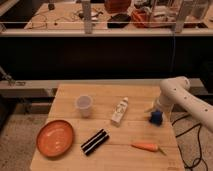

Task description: Place the white sponge in the ceramic bowl

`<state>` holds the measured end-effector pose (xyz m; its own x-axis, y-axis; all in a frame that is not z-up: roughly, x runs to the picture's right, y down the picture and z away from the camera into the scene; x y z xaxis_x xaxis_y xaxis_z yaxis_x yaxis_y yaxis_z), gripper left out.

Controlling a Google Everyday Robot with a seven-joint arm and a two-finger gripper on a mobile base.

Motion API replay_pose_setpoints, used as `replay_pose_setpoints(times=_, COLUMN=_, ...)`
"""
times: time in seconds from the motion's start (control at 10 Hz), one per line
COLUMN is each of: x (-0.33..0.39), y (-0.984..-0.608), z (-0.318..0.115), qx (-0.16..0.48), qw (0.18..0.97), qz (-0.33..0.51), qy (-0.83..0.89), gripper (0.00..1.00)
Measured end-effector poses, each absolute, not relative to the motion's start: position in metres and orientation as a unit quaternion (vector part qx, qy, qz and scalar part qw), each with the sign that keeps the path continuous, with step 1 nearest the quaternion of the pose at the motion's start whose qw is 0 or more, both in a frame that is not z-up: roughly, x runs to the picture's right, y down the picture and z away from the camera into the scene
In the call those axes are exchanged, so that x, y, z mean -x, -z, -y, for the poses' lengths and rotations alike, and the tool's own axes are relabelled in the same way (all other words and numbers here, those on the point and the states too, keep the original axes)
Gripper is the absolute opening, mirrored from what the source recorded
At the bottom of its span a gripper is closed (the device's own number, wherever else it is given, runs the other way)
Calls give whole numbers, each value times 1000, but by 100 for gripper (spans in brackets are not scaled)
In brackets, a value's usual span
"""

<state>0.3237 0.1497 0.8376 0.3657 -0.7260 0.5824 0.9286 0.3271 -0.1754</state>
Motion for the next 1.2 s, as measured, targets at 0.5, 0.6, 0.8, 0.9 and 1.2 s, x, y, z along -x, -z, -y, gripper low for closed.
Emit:
replay_pose_setpoints(times=0.5, x=-324, y=-851, z=-162, qx=233, qw=791, qz=216, qy=522, gripper=80)
replay_pose_setpoints(times=0.6, x=-324, y=-853, z=-164, qx=233, qw=791, qz=216, qy=523, gripper=80)
replay_pose_setpoints(times=0.8, x=-324, y=-861, z=-170, qx=233, qw=790, qz=215, qy=525, gripper=80)
replay_pose_setpoints(times=0.9, x=-324, y=-866, z=-174, qx=226, qw=788, qz=219, qy=528, gripper=80)
replay_pose_setpoints(times=1.2, x=-325, y=-872, z=-170, qx=210, qw=783, qz=221, qy=542, gripper=80)
